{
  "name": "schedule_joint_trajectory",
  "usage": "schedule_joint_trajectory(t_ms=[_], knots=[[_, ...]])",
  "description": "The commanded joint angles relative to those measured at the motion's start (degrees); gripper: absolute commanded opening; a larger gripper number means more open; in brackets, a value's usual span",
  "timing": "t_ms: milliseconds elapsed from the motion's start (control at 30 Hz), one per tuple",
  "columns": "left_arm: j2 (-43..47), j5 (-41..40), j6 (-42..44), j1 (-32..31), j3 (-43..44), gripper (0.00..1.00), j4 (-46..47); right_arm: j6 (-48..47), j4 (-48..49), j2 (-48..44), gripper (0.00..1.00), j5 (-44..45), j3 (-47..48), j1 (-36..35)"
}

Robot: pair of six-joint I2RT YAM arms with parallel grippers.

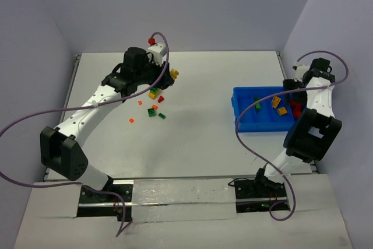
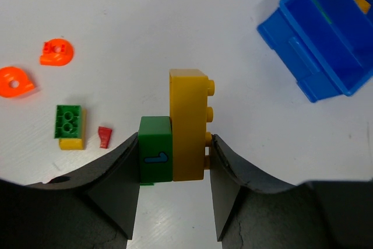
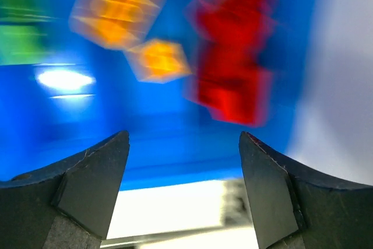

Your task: Sort the legos into containers by color

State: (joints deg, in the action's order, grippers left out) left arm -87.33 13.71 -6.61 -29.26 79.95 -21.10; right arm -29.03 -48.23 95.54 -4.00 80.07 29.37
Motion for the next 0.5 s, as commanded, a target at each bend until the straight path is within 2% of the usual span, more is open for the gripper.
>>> schedule_joint_trajectory(t_ms=[0,67,133,200,300,400,467], knots=[[4.8,15.1,0.9,-0.2,-2.7,0.0,4.4,4.5,-6.8,-10.4,0.83,-24.0,4.8,-6.7],[6.0,24.0,1.1,-0.1,-3.9,0.0,5.6,7.0,-7.4,-13.7,0.83,-32.6,4.4,-10.3],[6.5,28.4,1.3,-0.1,-4.8,0.0,5.7,8.6,-6.3,-16.5,0.83,-41.7,3.7,-14.5],[7.2,31.0,0.6,-0.2,-5.7,0.0,6.7,12.9,-4.0,-17.9,0.82,-46.4,2.7,-17.7],[8.7,21.7,0.9,-1.4,-7.1,0.0,6.4,21.2,1.4,-18.2,0.83,-49.3,2.1,-25.4],[9.2,10.0,3.8,-3.2,-6.9,0.0,4.9,34.6,5.9,-16.6,0.86,-51.8,0.8,-29.6],[9.7,5.5,5.4,-4.7,-7.1,0.0,4.6,39.9,8.8,-15.5,0.86,-53.0,-0.6,-32.6]])
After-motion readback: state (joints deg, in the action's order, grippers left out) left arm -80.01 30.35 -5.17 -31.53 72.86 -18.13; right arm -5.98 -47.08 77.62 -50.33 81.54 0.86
